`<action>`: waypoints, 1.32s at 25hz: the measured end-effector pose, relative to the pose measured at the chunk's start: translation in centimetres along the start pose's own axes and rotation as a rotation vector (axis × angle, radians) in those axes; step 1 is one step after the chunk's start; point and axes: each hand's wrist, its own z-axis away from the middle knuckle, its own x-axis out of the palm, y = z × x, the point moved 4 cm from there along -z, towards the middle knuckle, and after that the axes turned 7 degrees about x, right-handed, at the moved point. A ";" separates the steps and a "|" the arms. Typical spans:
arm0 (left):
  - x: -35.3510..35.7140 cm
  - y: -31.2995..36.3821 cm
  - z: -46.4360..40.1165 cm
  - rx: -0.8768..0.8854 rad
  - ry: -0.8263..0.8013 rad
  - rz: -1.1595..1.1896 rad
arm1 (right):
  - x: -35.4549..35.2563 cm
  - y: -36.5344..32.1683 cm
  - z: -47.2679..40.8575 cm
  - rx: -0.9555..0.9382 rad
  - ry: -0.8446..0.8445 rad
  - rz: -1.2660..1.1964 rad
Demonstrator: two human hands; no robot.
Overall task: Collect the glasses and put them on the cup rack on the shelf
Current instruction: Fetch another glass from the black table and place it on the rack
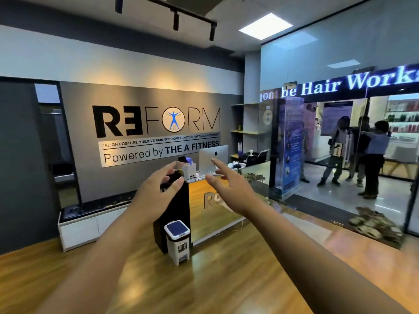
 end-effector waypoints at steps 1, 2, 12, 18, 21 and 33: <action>1.7 -0.9 -1.9 0.018 -0.011 0.005 | -0.3 1.6 -1.7 0.011 0.014 0.010; 3.5 -1.9 -3.6 0.029 -0.021 0.015 | -0.8 3.1 -3.3 0.028 0.028 0.025; 22.6 -10.2 -24.7 0.184 -0.205 0.246 | -7.3 19.2 -17.7 0.253 0.248 0.164; 36.2 -10.0 -33.9 0.307 -0.352 0.354 | -14.5 29.1 -22.3 0.401 0.423 0.207; 43.0 -9.5 -38.0 0.335 -0.395 0.391 | -19.0 33.9 -23.4 0.447 0.485 0.248; 72.5 -0.4 -55.8 0.400 -0.489 0.508 | -41.4 55.9 -30.8 0.539 0.591 0.358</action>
